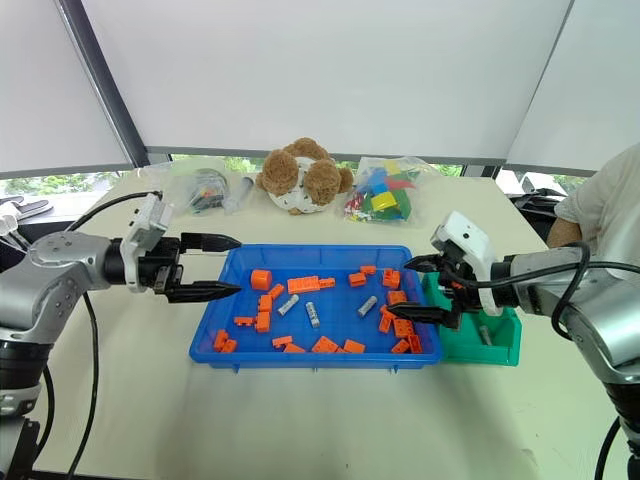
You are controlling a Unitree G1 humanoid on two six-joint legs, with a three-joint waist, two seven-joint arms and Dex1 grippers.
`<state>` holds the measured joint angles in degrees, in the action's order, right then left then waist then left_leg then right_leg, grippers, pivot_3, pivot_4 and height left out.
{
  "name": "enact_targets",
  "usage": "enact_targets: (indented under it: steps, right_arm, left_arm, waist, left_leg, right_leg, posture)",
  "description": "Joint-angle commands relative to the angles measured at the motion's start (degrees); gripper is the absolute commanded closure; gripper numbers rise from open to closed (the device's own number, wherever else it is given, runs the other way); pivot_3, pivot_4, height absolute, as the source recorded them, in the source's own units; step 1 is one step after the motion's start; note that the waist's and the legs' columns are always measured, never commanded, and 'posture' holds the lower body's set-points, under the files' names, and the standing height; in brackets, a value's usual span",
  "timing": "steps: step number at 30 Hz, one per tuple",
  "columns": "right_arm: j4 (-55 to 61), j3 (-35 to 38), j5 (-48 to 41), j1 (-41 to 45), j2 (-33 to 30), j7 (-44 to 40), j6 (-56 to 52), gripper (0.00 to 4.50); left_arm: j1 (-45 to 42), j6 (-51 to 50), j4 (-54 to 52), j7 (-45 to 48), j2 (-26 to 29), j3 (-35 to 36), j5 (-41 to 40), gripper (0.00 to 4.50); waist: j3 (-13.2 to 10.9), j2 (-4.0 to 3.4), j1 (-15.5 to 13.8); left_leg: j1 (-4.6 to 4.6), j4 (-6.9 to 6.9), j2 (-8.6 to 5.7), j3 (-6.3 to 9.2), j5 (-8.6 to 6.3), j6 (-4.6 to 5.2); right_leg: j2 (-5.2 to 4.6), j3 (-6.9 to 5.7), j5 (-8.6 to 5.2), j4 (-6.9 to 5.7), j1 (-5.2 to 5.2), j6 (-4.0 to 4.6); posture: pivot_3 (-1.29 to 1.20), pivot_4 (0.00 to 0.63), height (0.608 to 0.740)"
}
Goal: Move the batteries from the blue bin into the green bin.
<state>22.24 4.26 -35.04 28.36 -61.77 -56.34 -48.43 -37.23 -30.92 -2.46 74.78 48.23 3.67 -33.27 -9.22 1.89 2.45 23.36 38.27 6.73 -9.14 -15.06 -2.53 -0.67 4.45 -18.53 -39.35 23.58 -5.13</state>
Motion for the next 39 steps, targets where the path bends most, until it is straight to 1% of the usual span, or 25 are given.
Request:
enact_targets:
  steps: [1,8,20,24,28,32,34,39]
  right_arm:
    - [1.3,1.3,0.0,0.1,0.1,0.3,0.4,0.02]
    - [1.2,1.0,0.3,0.2,0.7,0.9,0.7,0.02]
    - [0.5,-0.4,1.7,2.4,2.6,2.0,0.7,0.02]
    - [0.4,-2.4,1.8,4.6,4.9,3.5,-0.4,0.02]
    - [-0.5,-7.6,2.9,10.2,12.4,8.5,-4.6,0.02]
    - [-3.4,-15.2,5.2,15.5,22.2,13.2,-8.0,0.02]
    - [-6.3,-19.7,8.3,17.3,26.5,15.2,-8.2,0.02]
    - [-16.1,-25.2,14.2,21.5,36.2,20.7,-8.6,0.02]
  left_arm:
    - [0.0,0.2,-1.8,-0.1,0.5,1.4,-0.9,0.0]
    - [-0.5,0.2,-1.6,0.4,0.9,1.6,-1.1,0.0]
    - [1.3,1.3,-1.3,1.2,2.7,2.0,-0.5,0.0]
    - [1.5,1.9,-0.8,1.5,3.0,2.0,-0.2,0.0]
    - [0.7,2.3,0.1,1.3,2.9,1.8,0.0,0.0]
    - [-0.8,2.5,1.1,1.0,1.9,1.1,0.1,0.0]
    - [-1.7,2.6,1.9,1.2,1.6,0.9,0.3,0.0]
    - [-3.7,1.8,3.2,1.2,1.2,1.1,-0.3,0.0]
  waist:
    - [0.0,0.0,0.0]
    - [0.0,0.0,0.0]
    - [0.0,0.0,0.0]
    - [0.0,0.0,0.1]
    - [0.0,-0.01,0.2]
    - [0.0,-0.02,0.1]
    - [0.0,-0.01,0.1]
    - [0.0,-0.01,0.1]
  left_leg:
    - [0.0,0.0,0.0,0.0,0.0,0.0]
    - [0.0,0.0,0.0,0.0,0.0,0.0]
    - [0.0,0.0,0.0,0.0,0.0,0.0]
    - [0.0,0.0,0.0,0.0,0.0,0.0]
    - [0.0,-0.02,0.01,-0.03,0.01,-0.01]
    - [0.05,-0.02,0.01,-0.05,0.05,-0.08]
    - [0.11,-0.02,0.01,-0.07,0.06,-0.11]
    - [0.22,0.0,0.01,-0.11,0.16,-0.27]
  right_leg:
    - [0.0,0.0,0.0,0.0,0.0,0.0]
    - [0.0,0.0,0.0,0.0,0.0,0.0]
    - [0.0,0.0,0.0,0.0,0.01,0.0]
    - [0.0,0.0,0.0,0.0,0.01,0.0]
    - [0.02,0.01,0.01,-0.02,0.06,0.03]
    - [0.02,0.01,0.02,-0.04,0.15,0.05]
    - [0.01,0.01,0.02,-0.04,0.19,0.04]
    - [0.01,0.01,0.03,-0.05,0.3,0.04]
  posture:
    - [0.0,0.15,0.734]
    - [0.0,0.15,0.734]
    - [0.0,0.15,0.734]
    - [0.0,0.15,0.734]
    - [0.0,0.15,0.734]
    - [0.0,0.15,0.734]
    - [0.0,0.15,0.734]
    - [0.0,0.15,0.734]
